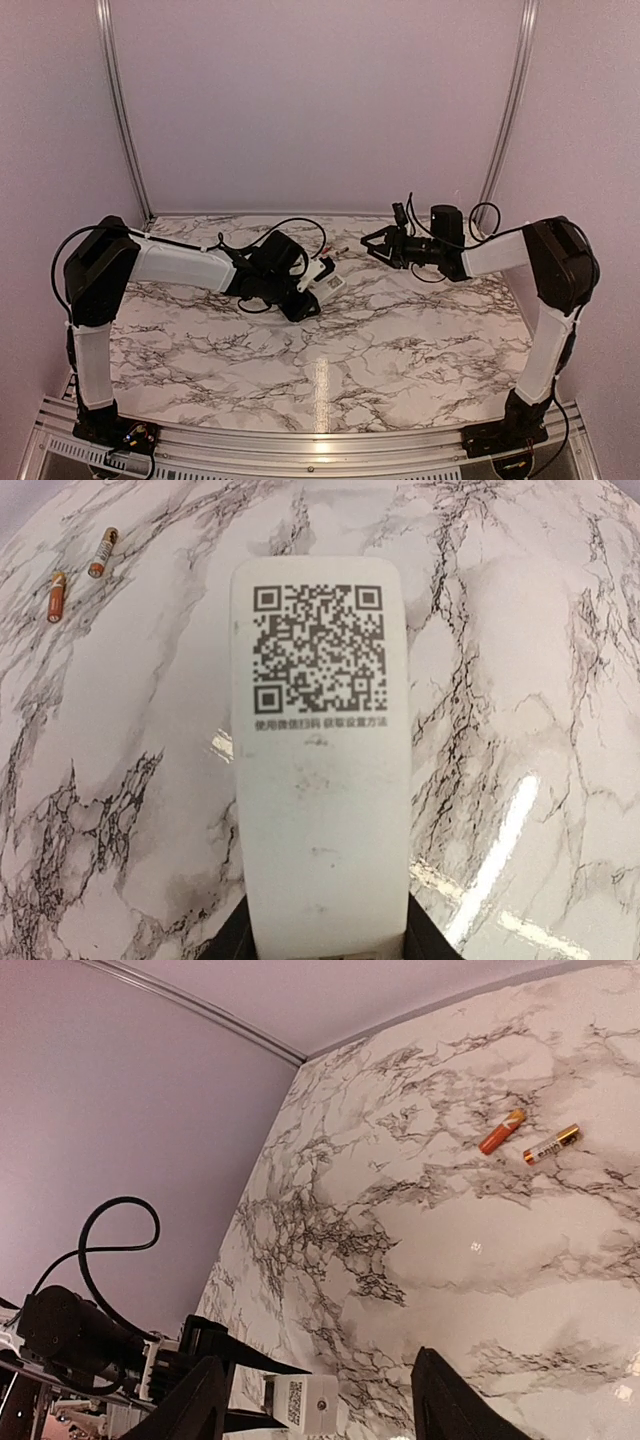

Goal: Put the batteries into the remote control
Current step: Pass from the right arm to the left, then place the remote control without batteries at the center of the board.

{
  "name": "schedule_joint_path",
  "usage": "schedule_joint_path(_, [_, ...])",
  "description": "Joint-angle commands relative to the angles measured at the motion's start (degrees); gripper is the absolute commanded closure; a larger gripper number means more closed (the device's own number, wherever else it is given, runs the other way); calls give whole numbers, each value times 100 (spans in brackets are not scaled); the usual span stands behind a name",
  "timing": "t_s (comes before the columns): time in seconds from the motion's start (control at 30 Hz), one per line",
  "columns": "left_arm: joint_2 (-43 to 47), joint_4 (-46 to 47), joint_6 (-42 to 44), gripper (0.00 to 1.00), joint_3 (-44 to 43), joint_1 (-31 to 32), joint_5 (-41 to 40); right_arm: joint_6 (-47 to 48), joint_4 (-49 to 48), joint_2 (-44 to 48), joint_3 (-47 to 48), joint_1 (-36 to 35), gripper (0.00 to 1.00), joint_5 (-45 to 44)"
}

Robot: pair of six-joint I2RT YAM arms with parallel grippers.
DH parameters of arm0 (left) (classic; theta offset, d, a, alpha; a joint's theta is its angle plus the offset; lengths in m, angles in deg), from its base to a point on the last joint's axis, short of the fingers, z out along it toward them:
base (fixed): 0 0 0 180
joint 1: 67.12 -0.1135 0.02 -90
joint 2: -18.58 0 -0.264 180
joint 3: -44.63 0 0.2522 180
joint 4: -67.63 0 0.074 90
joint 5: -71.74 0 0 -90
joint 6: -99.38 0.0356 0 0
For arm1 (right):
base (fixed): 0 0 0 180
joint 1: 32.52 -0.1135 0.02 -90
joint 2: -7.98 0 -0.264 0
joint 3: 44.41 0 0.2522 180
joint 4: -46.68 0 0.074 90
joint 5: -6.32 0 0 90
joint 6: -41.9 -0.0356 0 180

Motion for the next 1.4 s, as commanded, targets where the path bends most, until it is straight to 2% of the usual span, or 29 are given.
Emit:
schedule_joint_path(0.0, [329,-371,-120,83,335,239,-43,953,1073,-115,691,136,38,-378])
schedule_joint_path(0.3, [610,-725,-227,82,885,589,-301,1313,1518,-1067,1903,276,40,-663])
schedule_joint_path(0.6, [515,-1359,-273,79,897,845,-411,1246,1665,-1983,2974,324,40,-664])
schedule_joint_path(0.7, [600,-1523,-305,72,902,900,-519,1286,1762,-2191,3229,325,40,-717])
schedule_joint_path(0.93, [978,-1574,-300,35,967,906,-597,1218,1835,-2683,3801,324,41,-825])
schedule_joint_path(1.2, [1238,-1451,-424,21,1018,878,-586,1149,1910,-3301,4467,323,44,-825])
schedule_joint_path(1.23, [1313,-1396,-464,16,1054,848,-576,1136,1904,-3370,4567,324,44,-810])
schedule_joint_path(1.37, [1752,-1045,-773,11,1263,525,-284,1042,1945,-3718,4967,328,45,-709])
